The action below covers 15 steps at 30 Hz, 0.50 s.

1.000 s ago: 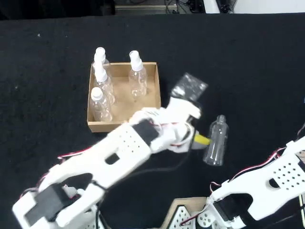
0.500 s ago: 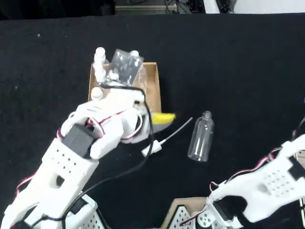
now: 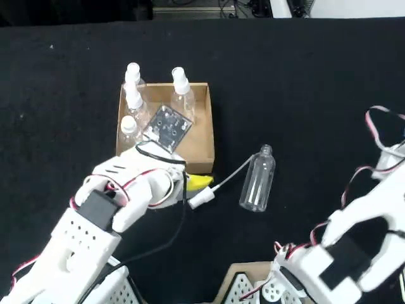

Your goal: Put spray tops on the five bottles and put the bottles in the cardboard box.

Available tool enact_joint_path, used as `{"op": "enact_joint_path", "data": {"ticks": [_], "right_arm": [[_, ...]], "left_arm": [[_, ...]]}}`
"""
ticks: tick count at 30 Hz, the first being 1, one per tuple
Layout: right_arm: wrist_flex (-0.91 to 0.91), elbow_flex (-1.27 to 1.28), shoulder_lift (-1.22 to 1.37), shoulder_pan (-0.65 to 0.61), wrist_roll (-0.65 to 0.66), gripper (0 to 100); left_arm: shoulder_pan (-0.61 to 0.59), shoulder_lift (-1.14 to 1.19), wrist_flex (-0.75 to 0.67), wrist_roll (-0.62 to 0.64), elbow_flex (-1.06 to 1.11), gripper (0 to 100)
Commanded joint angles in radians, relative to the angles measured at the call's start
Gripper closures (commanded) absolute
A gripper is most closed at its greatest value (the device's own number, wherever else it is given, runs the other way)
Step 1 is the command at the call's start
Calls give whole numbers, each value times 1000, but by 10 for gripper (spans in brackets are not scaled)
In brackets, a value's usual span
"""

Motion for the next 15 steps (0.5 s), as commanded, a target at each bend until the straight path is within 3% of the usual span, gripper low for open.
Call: {"op": "enact_joint_path", "data": {"ticks": [1, 7, 15], "right_arm": [[-25, 105, -116, -117, -8, 754], [-63, 286, -143, -362, -190, 754], [-166, 406, -145, -591, -253, 754]], "left_arm": [[13, -35, -133, -8, 85, 667], [85, -37, -163, -8, 154, 667], [99, -37, -230, -8, 242, 667]]}}
